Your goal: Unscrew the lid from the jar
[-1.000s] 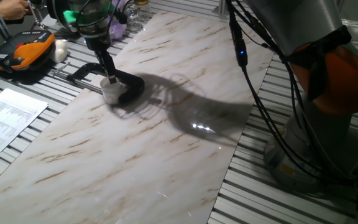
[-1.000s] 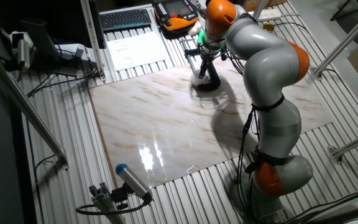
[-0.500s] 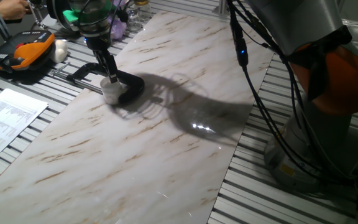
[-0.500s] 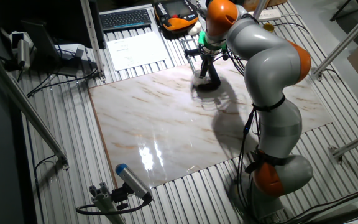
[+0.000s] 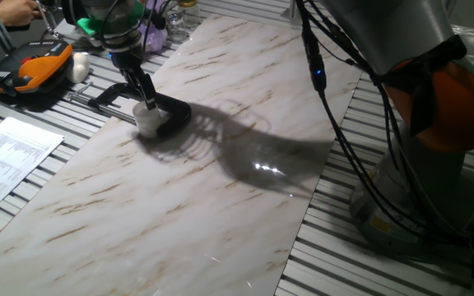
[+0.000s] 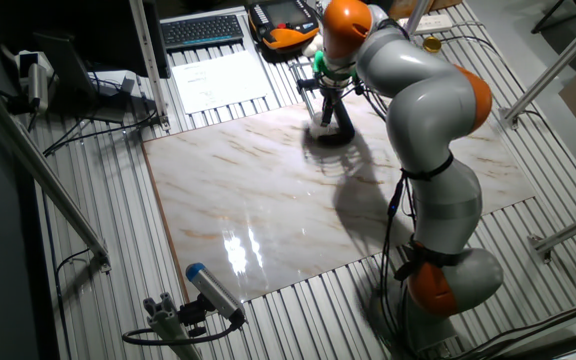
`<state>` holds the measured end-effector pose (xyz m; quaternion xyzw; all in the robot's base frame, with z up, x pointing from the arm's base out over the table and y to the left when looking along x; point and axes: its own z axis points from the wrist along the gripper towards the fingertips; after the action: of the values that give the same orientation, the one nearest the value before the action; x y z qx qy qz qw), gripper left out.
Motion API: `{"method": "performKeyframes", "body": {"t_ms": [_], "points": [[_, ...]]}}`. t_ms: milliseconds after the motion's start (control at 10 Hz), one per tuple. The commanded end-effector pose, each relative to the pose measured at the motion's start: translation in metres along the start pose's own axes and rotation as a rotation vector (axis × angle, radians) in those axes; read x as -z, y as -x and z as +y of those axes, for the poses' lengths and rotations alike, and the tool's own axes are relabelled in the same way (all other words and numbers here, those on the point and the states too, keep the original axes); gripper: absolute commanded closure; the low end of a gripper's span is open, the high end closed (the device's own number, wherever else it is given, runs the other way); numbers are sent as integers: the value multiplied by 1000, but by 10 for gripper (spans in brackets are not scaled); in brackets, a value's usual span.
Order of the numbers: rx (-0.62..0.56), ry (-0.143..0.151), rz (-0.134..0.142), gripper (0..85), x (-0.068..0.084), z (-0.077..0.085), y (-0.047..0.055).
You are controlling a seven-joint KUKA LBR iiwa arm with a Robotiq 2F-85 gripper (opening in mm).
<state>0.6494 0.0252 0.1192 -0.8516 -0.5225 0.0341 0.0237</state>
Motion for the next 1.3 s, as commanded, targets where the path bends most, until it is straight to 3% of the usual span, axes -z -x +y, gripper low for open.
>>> {"method": "performKeyframes", "body": {"t_ms": [0, 800, 1200], "points": [[9, 3, -8, 0, 0, 0, 0], [14, 18, 49, 0, -1, -1, 0], [37, 3, 46, 0, 0, -1, 0]]}}
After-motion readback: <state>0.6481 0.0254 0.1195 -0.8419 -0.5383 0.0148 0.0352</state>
